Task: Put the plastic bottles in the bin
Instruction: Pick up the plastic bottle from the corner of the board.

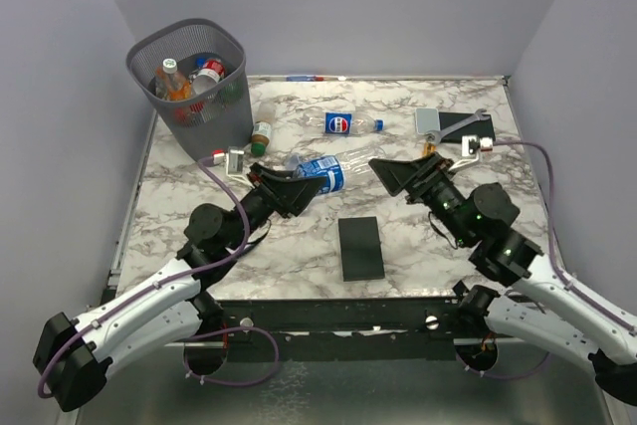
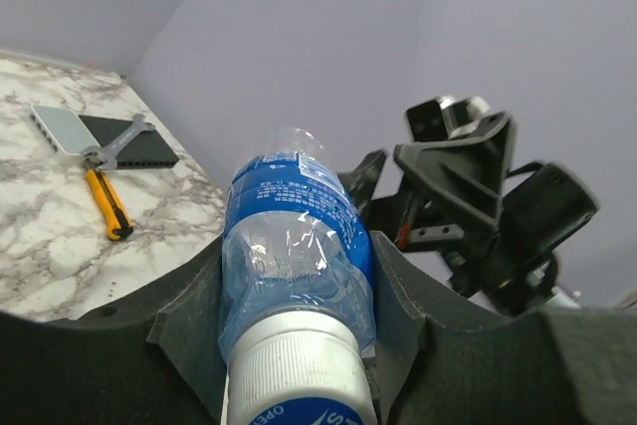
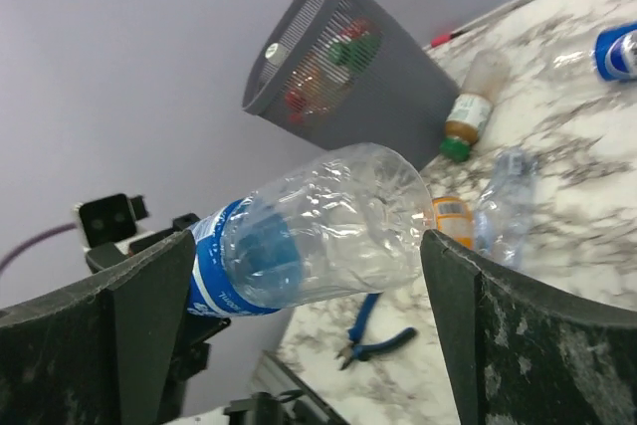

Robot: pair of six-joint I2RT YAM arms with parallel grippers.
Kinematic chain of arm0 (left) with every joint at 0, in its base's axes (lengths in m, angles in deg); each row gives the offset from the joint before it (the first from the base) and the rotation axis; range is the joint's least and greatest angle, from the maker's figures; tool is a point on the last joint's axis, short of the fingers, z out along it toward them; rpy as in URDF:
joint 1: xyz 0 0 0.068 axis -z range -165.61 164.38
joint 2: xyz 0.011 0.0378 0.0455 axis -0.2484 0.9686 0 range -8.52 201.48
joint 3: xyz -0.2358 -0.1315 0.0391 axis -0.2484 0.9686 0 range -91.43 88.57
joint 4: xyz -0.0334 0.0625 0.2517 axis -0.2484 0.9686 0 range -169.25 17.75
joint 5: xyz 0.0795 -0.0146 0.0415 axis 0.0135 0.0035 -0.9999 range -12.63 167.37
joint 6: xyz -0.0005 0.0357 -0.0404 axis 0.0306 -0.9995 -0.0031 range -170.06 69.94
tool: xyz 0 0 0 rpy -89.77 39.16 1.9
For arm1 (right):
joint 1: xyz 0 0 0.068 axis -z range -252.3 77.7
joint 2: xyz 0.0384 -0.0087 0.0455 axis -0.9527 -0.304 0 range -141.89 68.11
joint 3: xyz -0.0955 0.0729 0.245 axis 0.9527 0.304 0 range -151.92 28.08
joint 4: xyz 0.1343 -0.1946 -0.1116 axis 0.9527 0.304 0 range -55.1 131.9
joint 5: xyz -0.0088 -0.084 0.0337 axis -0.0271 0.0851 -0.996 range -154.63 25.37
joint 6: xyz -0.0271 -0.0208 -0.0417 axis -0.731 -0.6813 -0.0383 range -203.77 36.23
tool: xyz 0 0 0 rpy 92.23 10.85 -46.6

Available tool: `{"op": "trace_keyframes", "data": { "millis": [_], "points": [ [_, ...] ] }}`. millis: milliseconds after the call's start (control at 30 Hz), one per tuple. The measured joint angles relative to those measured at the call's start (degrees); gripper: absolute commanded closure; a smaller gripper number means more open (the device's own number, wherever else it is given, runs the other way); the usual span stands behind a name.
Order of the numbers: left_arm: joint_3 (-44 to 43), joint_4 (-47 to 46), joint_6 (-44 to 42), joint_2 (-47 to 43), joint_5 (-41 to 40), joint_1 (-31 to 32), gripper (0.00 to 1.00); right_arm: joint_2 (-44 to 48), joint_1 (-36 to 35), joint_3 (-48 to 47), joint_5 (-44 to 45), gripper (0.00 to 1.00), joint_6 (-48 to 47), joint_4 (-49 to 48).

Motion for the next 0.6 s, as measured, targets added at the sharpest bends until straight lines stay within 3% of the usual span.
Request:
{"op": "trace_keyframes", "data": {
  "millis": [167, 300, 433, 600],
  "points": [
    [-9.81, 14.14, -11.78, -0.66, 5.92, -0.13, 1.0, 1.64, 0.0, -19.02, -0.57, 0.02, -15.96, 22.77],
    [-19.26, 23.19, -20.76, 2.99, 22.6, -0.33, 1.0, 4.55, 0.04, -28.55, -4.81, 0.02, -27.06, 33.24],
    [-24.11, 27.98, -24.0, 8.66, 40.0, -0.22, 1.0, 3.37, 0.02, -31.36, -16.46, 0.02, -34.07, 38.84],
    [-25.97, 32.85, -25.68, 13.18, 50.8, -0.22, 1.0, -2.01, 0.02, -28.24, -30.88, 0.02, -37.53, 41.48]
  ]
}}
